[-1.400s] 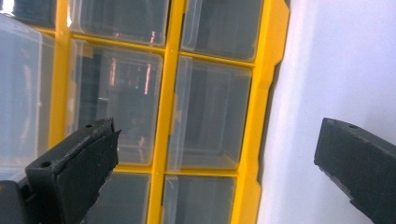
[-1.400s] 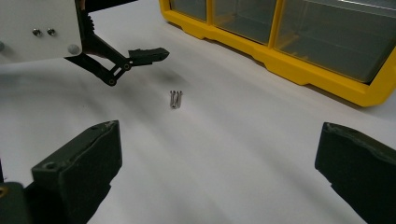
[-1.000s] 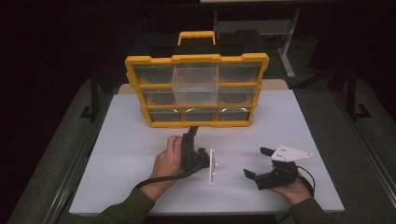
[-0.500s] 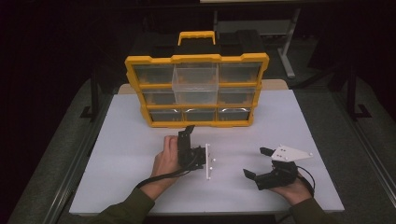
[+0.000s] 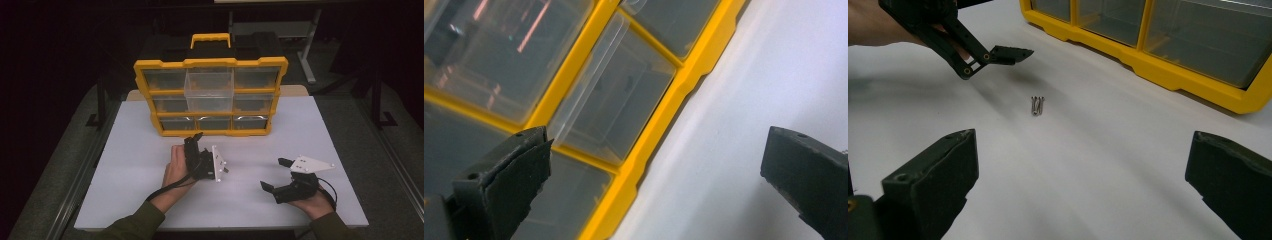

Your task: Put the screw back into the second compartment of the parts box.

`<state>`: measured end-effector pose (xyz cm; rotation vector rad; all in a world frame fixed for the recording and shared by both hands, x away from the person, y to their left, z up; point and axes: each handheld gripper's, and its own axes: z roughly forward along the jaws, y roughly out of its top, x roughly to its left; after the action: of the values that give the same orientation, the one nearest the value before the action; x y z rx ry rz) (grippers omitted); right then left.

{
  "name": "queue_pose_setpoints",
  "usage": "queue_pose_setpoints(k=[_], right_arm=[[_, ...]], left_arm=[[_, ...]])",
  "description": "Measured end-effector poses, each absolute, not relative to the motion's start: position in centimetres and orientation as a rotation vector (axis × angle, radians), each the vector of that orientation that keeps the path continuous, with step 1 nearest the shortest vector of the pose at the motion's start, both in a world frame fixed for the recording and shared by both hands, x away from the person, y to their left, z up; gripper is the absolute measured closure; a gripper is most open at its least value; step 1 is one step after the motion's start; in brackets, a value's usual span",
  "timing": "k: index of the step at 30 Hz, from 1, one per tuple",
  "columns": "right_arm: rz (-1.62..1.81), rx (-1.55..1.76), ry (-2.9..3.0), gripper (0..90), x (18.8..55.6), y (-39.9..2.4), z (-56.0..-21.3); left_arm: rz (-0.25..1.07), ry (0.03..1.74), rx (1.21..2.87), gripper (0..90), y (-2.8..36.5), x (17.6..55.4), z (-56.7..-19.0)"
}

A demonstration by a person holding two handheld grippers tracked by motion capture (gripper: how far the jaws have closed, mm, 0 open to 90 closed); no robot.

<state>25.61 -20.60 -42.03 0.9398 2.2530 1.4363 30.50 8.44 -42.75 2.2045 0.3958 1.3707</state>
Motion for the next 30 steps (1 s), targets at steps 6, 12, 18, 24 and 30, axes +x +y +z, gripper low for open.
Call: queue_pose_setpoints(k=[6,12,18,24,30], right_arm=[[1.437,0.941,2.256,0.0,25.6,-20.6,-42.1],[1.437,0.942,2.257,0.0,25.7,-20.6,-42.1],[1.436,0.942,2.26,0.0,25.7,-20.6,-42.1],[1.433,0.94,2.259,0.0,25.7,-20.6,-42.1],[1.433,0.945,2.258,0.0,25.7,-20.6,-42.1]], left_arm=[[1.272,0.502,2.166,0.0,9.0,30.9,-42.5],[1.148,0.617,2.117,0.0,9.6,31.4,-42.3],[1.043,0.707,2.072,0.0,10.4,32.1,-42.3],[0.956,0.783,2.041,0.0,11.2,32.8,-42.1],[0.841,0.866,1.962,0.0,12.3,33.4,-41.8]])
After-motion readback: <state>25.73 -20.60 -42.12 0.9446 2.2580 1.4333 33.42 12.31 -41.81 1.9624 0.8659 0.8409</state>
